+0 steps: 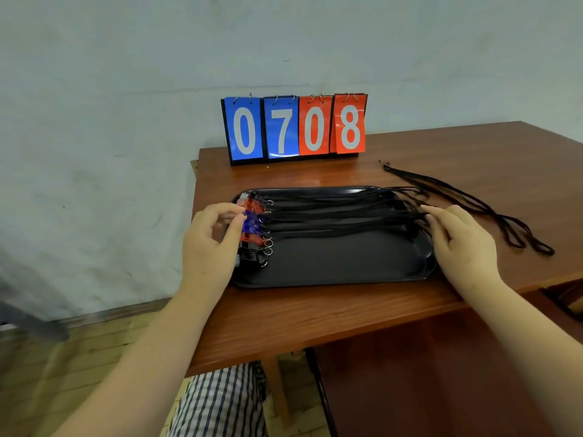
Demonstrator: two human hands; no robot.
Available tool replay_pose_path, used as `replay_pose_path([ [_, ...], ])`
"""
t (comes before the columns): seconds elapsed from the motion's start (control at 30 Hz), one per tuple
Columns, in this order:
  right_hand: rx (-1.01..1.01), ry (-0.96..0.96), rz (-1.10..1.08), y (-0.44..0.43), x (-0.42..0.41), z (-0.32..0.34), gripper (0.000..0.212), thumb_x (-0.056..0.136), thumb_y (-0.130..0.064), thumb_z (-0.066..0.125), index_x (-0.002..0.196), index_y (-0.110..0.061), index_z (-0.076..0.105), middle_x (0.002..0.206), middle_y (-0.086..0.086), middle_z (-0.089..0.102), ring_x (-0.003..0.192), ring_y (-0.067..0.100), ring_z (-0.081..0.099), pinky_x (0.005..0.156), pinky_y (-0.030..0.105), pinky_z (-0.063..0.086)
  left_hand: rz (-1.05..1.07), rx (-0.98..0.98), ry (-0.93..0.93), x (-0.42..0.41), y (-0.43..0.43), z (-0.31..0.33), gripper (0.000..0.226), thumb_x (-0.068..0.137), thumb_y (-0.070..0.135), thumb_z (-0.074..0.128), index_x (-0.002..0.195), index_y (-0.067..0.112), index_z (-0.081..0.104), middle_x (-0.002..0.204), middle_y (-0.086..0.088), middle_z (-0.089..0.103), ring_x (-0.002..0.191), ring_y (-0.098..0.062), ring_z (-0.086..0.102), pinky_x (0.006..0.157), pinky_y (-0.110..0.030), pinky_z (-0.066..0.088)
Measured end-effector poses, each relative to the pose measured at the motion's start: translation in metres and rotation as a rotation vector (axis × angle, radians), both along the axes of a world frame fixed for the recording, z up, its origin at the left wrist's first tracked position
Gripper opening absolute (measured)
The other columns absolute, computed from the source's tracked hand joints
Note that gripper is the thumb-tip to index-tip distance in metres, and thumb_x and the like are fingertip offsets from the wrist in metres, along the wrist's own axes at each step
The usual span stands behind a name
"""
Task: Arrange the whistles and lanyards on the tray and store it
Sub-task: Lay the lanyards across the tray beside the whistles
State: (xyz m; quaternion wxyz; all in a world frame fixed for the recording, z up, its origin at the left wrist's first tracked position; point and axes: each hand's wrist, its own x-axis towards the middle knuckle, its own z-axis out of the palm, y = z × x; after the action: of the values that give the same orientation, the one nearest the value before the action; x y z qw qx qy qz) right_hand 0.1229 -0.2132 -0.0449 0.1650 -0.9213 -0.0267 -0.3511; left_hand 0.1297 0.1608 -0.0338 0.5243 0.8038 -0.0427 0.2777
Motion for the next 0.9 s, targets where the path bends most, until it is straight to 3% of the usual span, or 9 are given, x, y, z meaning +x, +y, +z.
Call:
replay_pose_path([
  [0.17,0.084,-0.034,-0.022,-0.0030,-0.0024,0.0010,0.023,0.099,-0.020,0.056,0.116,-0.012,0.070,0.090,-0.001,0.061,0.080,0.018,0.058,0.065,0.032,0.047,-0.058,0.110,-0.008,0.0029,0.0000,-0.0025,0.015,0.095,0.011,0.060,0.102,0.023,0.067,0.098,0.003,0.063,0.094,-0.012,0.058,0.082,-0.019,0.048],
  [0.37,0.045,0.024,-0.012,-0.0015,-0.0013,-0.0008,0.019,0.096,-0.026,0.061,0.104,-0.016,0.074,0.084,-0.004,0.062,0.074,0.018,0.060,0.060,0.035,0.051,-0.106,0.255,-0.013,0.0024,-0.0043,-0.0025,0.018,0.094,0.009,0.060,0.098,0.024,0.069,0.098,0.015,0.059,0.101,-0.011,0.056,0.088,-0.029,0.048],
  [0.53,0.039,0.019,-0.020,-0.0013,-0.0009,-0.0023,0.019,0.097,-0.024,0.060,0.105,-0.015,0.074,0.083,-0.003,0.061,0.072,0.019,0.059,0.058,0.035,0.051,-0.117,0.213,0.008,0.0036,-0.0036,-0.0029,0.022,0.095,0.006,0.058,0.096,0.024,0.070,0.098,0.024,0.058,0.104,-0.011,0.057,0.092,-0.033,0.049],
  [0.77,0.073,0.063,-0.020,0.0005,-0.0040,-0.0002,0.023,0.096,-0.017,0.058,0.115,-0.017,0.072,0.083,-0.006,0.060,0.070,0.014,0.055,0.058,0.027,0.042,-0.085,0.197,0.070,0.0070,-0.0033,-0.0050,0.025,0.094,0.003,0.054,0.088,0.023,0.069,0.095,0.020,0.059,0.097,-0.013,0.055,0.079,-0.024,0.042],
  [0.9,0.097,0.074,-0.015,0.0026,-0.0055,0.0030,0.023,0.095,-0.015,0.056,0.112,-0.019,0.071,0.086,-0.012,0.057,0.073,0.012,0.055,0.059,0.029,0.044,-0.106,0.192,0.104,0.0086,-0.0032,-0.0054,0.025,0.094,0.006,0.051,0.090,0.021,0.071,0.096,0.018,0.060,0.106,-0.012,0.054,0.087,-0.030,0.046],
])
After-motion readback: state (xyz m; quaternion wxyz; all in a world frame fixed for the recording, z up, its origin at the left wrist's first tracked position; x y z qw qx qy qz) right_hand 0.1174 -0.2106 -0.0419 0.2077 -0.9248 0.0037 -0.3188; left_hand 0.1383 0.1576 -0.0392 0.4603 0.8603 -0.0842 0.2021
